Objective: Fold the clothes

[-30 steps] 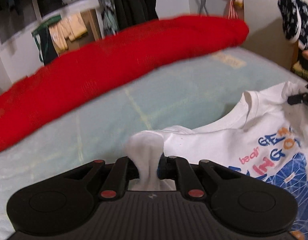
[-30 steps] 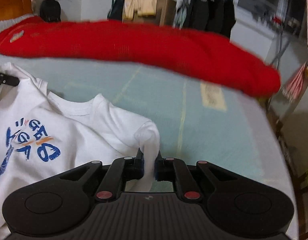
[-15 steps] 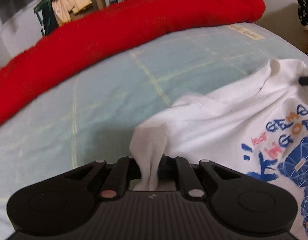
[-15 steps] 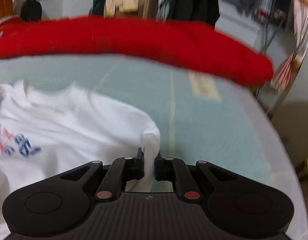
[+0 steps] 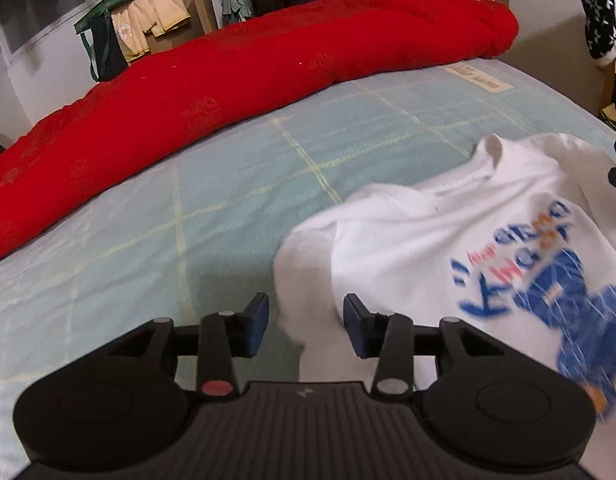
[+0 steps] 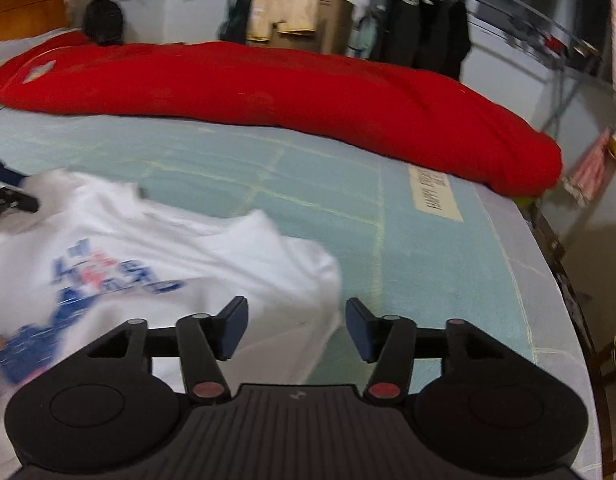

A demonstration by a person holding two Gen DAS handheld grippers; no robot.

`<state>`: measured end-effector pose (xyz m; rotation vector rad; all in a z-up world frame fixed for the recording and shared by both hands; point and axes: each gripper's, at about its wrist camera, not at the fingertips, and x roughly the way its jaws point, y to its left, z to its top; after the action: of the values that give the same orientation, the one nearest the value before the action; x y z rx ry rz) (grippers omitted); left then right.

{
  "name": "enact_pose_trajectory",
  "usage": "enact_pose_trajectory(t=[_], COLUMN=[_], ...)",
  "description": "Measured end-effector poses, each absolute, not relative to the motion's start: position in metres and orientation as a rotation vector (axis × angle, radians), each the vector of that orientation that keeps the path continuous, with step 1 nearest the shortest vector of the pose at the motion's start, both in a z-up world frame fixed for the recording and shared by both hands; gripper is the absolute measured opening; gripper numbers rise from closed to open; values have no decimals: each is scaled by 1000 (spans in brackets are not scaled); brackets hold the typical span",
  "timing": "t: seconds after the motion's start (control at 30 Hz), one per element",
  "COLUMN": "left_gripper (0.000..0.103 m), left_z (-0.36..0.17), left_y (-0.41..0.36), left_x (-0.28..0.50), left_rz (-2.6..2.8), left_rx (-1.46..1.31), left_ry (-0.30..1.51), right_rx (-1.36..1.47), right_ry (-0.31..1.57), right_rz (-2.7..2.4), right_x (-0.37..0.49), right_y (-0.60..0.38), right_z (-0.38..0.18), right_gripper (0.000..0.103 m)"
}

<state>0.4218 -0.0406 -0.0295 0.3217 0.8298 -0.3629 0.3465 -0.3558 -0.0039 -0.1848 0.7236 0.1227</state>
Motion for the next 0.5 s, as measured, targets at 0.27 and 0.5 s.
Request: enact_pose_trajectory(t=[0.27, 0.5], left_gripper=[50, 54], left_z=[-14, -23], left_y=[-4, 13], left_x=[329, 246], left_rz=[-407, -394], left_rx=[236, 182], left_ry=[870, 864], right_rx=[-221, -315], right_ry=[765, 687], right_rz=[309, 388], right_x=[255, 166], right_y=[-301, -240], right_z=[24, 27], right_gripper=[86, 103])
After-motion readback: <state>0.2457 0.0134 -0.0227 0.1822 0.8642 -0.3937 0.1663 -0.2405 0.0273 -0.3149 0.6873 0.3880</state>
